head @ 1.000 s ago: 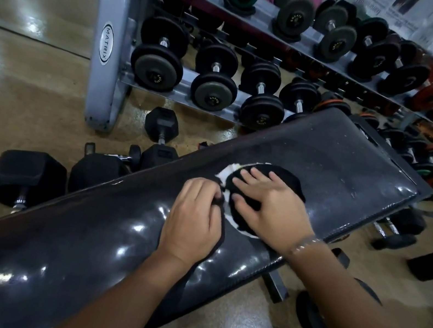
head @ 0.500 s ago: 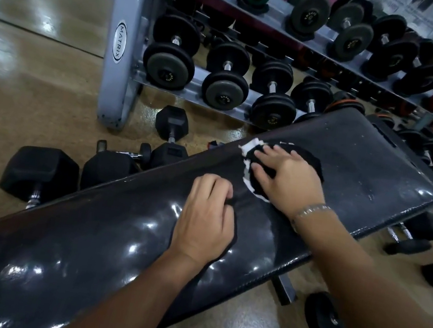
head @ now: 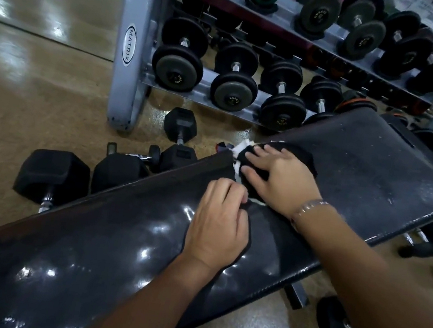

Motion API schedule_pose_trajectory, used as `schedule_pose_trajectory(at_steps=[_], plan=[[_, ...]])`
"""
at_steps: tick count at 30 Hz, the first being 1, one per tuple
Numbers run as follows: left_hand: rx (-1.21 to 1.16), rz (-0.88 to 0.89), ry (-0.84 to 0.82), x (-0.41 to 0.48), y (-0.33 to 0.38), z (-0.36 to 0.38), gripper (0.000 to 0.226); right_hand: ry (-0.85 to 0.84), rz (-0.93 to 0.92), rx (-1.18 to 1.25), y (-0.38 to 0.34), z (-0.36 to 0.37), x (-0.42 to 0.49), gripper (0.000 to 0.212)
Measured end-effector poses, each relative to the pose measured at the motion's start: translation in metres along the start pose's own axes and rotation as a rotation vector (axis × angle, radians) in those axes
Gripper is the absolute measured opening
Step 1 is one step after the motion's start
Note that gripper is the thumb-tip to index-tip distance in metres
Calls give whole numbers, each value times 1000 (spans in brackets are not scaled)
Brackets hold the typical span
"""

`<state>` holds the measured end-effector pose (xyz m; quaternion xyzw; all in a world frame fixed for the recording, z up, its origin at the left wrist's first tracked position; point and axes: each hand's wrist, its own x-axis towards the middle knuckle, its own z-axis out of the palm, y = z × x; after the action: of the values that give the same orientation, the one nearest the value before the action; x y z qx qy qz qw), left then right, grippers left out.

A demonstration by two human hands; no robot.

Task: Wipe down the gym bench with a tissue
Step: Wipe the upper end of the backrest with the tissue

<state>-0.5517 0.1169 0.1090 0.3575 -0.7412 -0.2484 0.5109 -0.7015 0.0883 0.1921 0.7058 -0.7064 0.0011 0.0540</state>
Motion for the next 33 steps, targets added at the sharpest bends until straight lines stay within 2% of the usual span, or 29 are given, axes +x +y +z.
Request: schedule_pose_trajectory(at_steps=[3,5,7,9,12,14,16,18,23,26,30,33], plan=[[4,-3,-5,-1,0,2,15,34,38,26,18,-6,-8,40],[5,-9,-13,-1,0,1,14,42,123,-99,18,-7,16,43],[3,-4,-12,-1,0,0,13,14,145,-211,1,-6,34,55],[3,-3,-2,-1,0,-1,11,-40,37,-163,-18,1,32,60],[41,9,29,0,0,-1,8,-132,-70,19,-16,1,10,48],[107,49,35,-1,2,-2,8,-82,-27,-7,-5,-4,18,46],[143,83,35,-3,4,-3,9,-46,41,-145,-8,-4,32,47],[142,98,44,-4,4,-4,9,-56,3,-200,-23,4,36,49],[94,90,45,-4,4,-6,10,-165,-138,-34,-26,4,-1,57],[28,49,55,-4,3,-10,5,-76,-113,61,-19,0,-35,74],[-158,-81,149,3,5,-13,9,83,-29,71,-1,3,-86,49],[-192,-120,156,8,10,-12,15,178,21,64,18,3,-113,41]])
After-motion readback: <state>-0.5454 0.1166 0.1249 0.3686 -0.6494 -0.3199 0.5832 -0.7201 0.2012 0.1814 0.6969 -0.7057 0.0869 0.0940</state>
